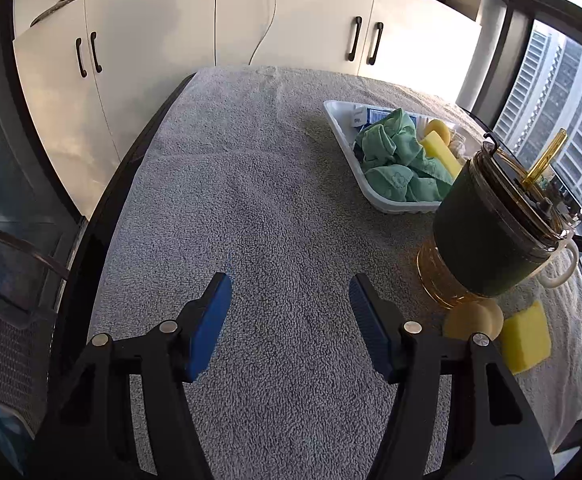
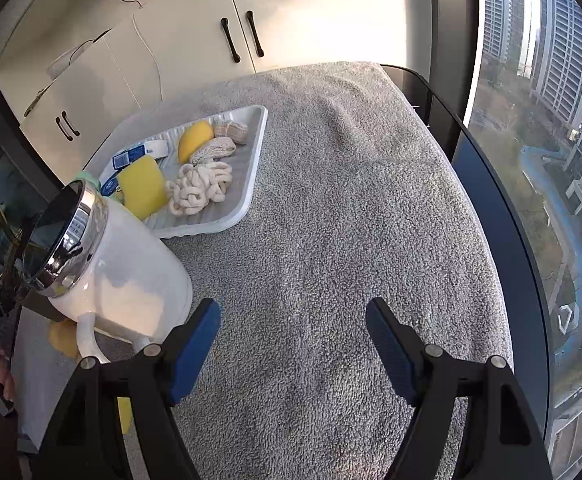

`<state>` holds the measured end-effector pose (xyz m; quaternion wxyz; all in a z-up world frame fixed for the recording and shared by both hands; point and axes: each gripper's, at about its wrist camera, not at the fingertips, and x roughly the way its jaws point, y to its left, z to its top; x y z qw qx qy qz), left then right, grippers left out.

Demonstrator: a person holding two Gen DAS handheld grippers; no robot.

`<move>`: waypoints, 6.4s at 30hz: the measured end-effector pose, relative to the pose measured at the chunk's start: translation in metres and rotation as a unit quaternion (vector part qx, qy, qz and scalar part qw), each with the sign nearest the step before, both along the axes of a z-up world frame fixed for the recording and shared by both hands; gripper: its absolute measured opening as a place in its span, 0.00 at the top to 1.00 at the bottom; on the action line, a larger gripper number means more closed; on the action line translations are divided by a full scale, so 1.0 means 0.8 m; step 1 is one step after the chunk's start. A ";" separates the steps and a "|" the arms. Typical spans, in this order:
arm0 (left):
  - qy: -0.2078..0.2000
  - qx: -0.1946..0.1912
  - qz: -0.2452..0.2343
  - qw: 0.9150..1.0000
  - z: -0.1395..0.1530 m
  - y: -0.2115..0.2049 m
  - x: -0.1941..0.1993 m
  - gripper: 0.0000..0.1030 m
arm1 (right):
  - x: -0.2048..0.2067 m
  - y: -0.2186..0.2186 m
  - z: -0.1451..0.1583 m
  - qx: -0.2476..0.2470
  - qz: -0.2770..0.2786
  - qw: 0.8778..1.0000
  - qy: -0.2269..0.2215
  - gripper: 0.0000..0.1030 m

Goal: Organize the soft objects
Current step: 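Withdraw both tools from the tray toward the puff and last sponge, then grasp the beige makeup puff with left tool while right tool grasps the yellow sponge, then carry the puff and sponge into the white tray and open both tools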

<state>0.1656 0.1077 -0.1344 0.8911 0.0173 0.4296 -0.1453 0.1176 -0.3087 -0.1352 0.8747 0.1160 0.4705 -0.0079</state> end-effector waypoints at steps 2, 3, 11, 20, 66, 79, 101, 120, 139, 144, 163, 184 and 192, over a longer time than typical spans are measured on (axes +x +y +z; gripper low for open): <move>0.000 0.000 0.003 1.000 -0.004 0.002 -0.010 0.42 | -0.012 0.004 -0.001 0.001 0.000 1.000 -0.002 0.25; 0.001 -0.001 0.005 1.000 -0.006 0.002 -0.016 0.42 | -0.018 0.006 -0.001 -0.001 0.000 1.000 -0.004 0.24; 0.014 -0.011 -0.026 1.000 -0.020 -0.022 -0.057 0.42 | -0.065 0.031 -0.012 0.004 0.013 1.000 -0.007 0.24; 0.020 -0.035 -0.082 0.996 -0.020 -0.070 -0.092 0.42 | -0.110 0.081 -0.027 0.004 0.050 0.999 -0.002 0.24; 0.001 -0.022 -0.061 0.998 -0.016 -0.138 -0.104 0.53 | -0.080 0.230 -0.048 0.017 0.129 0.991 -0.023 0.24; -0.005 -0.056 -0.023 0.998 -0.006 -0.088 -0.098 0.57 | -0.086 0.230 -0.043 0.005 0.118 0.992 -0.045 0.40; -0.015 -0.027 0.031 0.999 -0.003 -0.021 -0.065 0.57 | -0.103 0.092 -0.019 -0.029 0.014 0.999 -0.040 0.40; -0.013 -0.001 0.071 0.997 0.000 0.008 0.048 0.57 | -0.013 0.006 -0.008 -0.054 -0.033 0.997 -0.037 0.40; -0.010 0.007 -0.015 1.000 0.019 -0.083 0.180 0.57 | 0.116 0.008 0.019 -0.031 -0.004 0.998 -0.058 0.40; 0.003 0.010 -0.049 0.999 0.021 -0.120 0.211 0.56 | 0.161 0.018 0.022 -0.008 0.014 0.999 -0.052 0.40; 0.044 -0.025 -0.083 0.995 0.003 -0.158 0.254 0.53 | 0.234 0.066 -0.012 0.007 0.068 0.998 -0.008 0.40; 0.060 -0.096 -0.052 0.992 0.024 -0.132 0.247 0.48 | 0.223 0.065 -0.008 0.028 0.065 0.997 0.001 0.27; 0.018 -0.074 -0.011 0.997 0.042 -0.112 0.217 0.48 | 0.200 0.053 0.005 0.031 0.048 0.998 -0.011 0.27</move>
